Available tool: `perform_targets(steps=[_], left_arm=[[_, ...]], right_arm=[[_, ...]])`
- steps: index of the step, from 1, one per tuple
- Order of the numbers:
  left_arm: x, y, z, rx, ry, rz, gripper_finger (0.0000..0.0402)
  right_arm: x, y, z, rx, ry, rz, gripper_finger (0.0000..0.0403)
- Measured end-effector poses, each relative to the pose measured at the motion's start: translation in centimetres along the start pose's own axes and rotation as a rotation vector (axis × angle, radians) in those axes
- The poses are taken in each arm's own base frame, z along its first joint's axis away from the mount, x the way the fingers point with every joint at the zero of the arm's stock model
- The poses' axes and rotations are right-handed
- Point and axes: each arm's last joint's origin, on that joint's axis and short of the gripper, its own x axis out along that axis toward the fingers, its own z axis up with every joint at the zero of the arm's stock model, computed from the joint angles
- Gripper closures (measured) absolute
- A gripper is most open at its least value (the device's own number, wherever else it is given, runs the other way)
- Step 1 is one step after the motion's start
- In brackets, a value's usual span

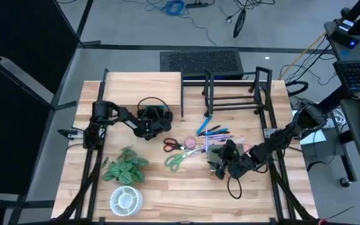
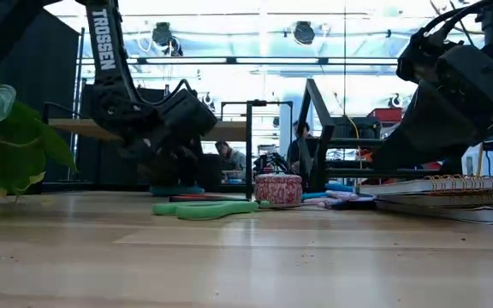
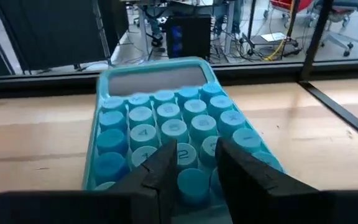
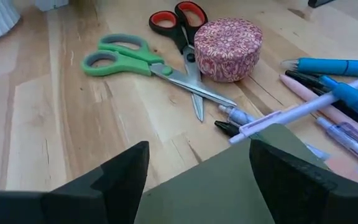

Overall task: Stock shelves
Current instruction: Remove the calculator from under the shelf

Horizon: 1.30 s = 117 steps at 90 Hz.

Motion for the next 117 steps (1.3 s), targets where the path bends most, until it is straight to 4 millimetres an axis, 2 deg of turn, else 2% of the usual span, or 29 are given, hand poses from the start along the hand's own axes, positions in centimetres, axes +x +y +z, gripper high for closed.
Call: perform_targets(steps=[32, 74, 91, 103, 117], left_arm=[[-3.6, -1.2, -0.8, 0.046, 0.050, -0.166, 0.0304], [-10.2, -2.2, -1.2, 0.100, 0.101, -0.418, 0.0304], [-12.3, -3.1, -1.3, 0.109, 0.124, -0.512, 0.0304], [-13.7, -3.7, 0.1, 0.149, 0.139, -0.608, 0.0304], [-14.4, -4.1, 3.8, 0.109, 0.047, -0.607, 0.0305]], right_arm=[[0.0, 0.0, 0.0, 0.000, 0.003, 0.005, 0.0140], [0.0, 0.1, 0.0, 0.019, 0.007, 0.008, 0.0140], [0.0, 0.1, -0.1, 0.014, 0.007, 0.008, 0.0140], [0.0, 0.1, -0.1, 0.014, 0.006, 0.008, 0.0140], [0.0, 0.1, -0.1, 0.012, 0.007, 0.007, 0.0140]])
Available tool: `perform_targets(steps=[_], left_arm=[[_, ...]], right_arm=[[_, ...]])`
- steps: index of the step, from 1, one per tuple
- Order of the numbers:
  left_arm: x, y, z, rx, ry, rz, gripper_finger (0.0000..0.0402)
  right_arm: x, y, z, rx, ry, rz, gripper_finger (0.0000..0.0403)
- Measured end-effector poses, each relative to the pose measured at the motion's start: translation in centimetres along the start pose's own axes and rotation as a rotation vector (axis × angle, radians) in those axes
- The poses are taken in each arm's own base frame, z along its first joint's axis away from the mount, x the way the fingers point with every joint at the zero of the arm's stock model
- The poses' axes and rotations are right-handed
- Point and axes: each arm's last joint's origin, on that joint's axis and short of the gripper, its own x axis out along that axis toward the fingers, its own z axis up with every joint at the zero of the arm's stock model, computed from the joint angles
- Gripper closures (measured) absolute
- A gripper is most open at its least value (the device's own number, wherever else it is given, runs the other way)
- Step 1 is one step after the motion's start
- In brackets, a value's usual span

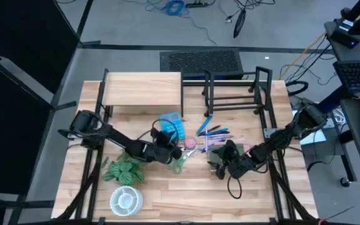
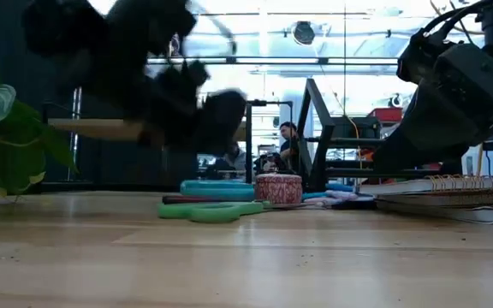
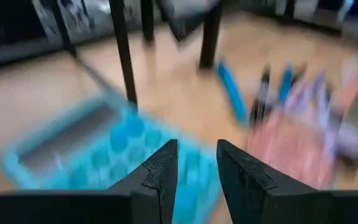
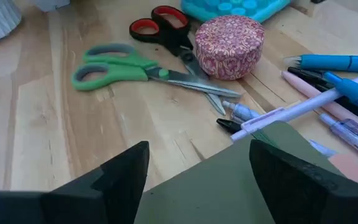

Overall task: Stock shelves
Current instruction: Remove the calculator from under the shelf

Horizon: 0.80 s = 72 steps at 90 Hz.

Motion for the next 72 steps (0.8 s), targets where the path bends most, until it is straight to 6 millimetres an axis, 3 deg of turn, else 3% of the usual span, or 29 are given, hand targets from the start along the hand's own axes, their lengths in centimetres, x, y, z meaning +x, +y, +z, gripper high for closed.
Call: perform_targets(steps=[18, 37, 54, 72], left_arm=[[2.2, 1.9, 1.2, -0.020, -0.018, 0.100, 0.0305], [5.3, 3.9, -0.3, 0.016, 0.130, 0.081, 0.0305], [4.9, 4.5, -1.4, 0.033, 0.257, 0.103, 0.0305], [2.9, 3.4, -2.3, 0.092, 0.309, 0.068, 0.0305]], right_arm=[[0.0, 0.0, 0.0, -0.011, -0.002, -0.001, 0.0140], [0.0, 0.0, 0.0, -0.014, 0.000, 0.001, 0.0140], [0.0, 0.1, 0.0, -0.011, 0.018, 0.018, 0.0140], [0.0, 0.0, -0.1, -0.019, 0.020, 0.018, 0.0140]])
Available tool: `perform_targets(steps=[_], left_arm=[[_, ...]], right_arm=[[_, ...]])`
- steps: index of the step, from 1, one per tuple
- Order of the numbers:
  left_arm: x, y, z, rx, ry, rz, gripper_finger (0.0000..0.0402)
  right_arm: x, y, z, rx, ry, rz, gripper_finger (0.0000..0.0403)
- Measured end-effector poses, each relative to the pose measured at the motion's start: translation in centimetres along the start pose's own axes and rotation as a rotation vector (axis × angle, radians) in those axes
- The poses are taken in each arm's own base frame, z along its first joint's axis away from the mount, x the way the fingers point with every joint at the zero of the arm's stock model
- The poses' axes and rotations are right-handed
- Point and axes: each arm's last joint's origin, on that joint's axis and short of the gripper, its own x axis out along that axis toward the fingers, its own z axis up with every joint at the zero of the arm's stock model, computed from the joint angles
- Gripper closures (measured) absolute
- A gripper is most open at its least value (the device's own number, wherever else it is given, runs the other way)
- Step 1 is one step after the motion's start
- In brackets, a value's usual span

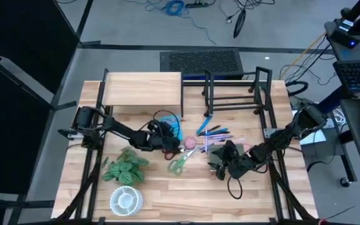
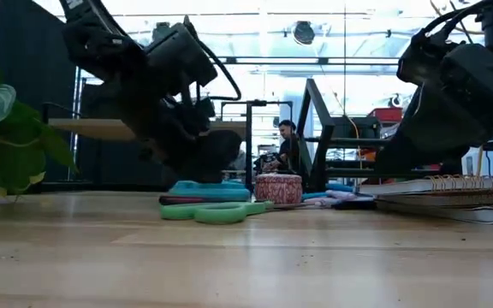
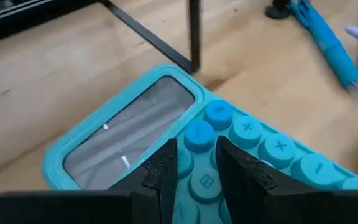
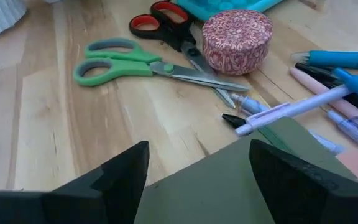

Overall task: Stock shelves
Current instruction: Remove the calculator from under the shelf

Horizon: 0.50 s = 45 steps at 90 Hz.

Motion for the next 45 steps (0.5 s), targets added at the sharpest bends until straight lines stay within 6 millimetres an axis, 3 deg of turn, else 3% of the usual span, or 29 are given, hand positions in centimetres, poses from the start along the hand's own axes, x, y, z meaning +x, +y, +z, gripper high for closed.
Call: perform_targets(steps=[45], left_arm=[[-3.5, -2.3, -3.0, 0.037, 0.044, -0.090, 0.0304]], right_arm=[[0.0, 0.0, -0.1, -0.005, 0.022, 0.015, 0.0140]])
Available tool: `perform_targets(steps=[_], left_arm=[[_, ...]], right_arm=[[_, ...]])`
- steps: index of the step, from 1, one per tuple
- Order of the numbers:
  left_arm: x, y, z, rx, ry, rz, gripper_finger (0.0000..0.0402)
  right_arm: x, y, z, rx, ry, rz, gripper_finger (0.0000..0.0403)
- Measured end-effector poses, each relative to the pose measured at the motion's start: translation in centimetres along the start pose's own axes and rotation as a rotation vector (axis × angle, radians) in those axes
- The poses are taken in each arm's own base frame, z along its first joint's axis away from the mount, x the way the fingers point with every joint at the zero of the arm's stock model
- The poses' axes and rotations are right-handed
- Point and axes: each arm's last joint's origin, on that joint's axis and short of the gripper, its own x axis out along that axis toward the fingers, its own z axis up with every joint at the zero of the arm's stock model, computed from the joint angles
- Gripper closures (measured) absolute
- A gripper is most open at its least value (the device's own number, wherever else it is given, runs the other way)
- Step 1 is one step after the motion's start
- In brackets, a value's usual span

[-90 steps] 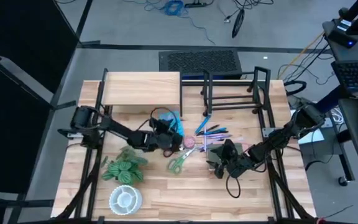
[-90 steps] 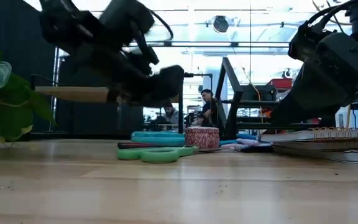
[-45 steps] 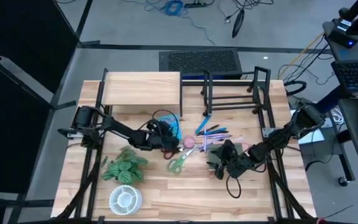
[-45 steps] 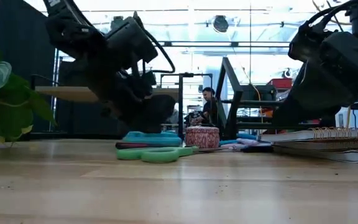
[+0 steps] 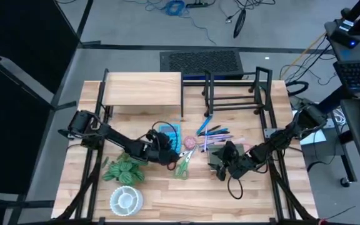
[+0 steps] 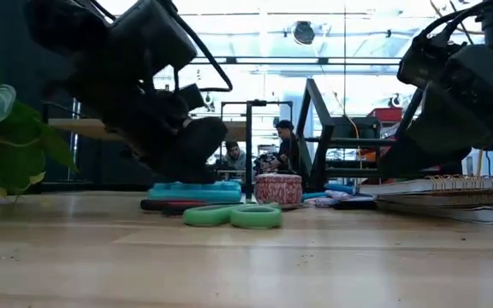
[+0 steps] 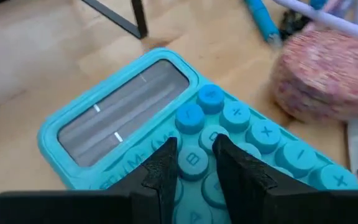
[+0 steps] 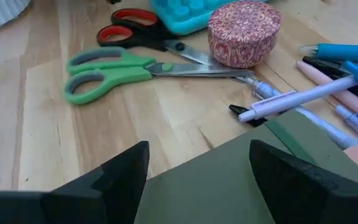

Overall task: Stock shelves
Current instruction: Remove the calculator from under the shelf

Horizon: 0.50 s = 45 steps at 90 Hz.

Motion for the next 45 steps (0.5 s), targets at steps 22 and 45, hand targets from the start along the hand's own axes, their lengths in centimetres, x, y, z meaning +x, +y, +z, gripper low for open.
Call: perform_targets(steps=[22, 45], left_arm=[[-1.3, -1.6, -0.4, -0.023, -0.004, -0.065, 0.0304], [-2.2, -2.3, -0.6, -0.017, -0.008, -0.101, 0.0304]], right_arm=[[0.0, 0.0, 0.0, -0.014, 0.000, 0.000, 0.0140], [0.0, 0.0, 0.0, -0.028, 0.001, 0.001, 0.0140]])
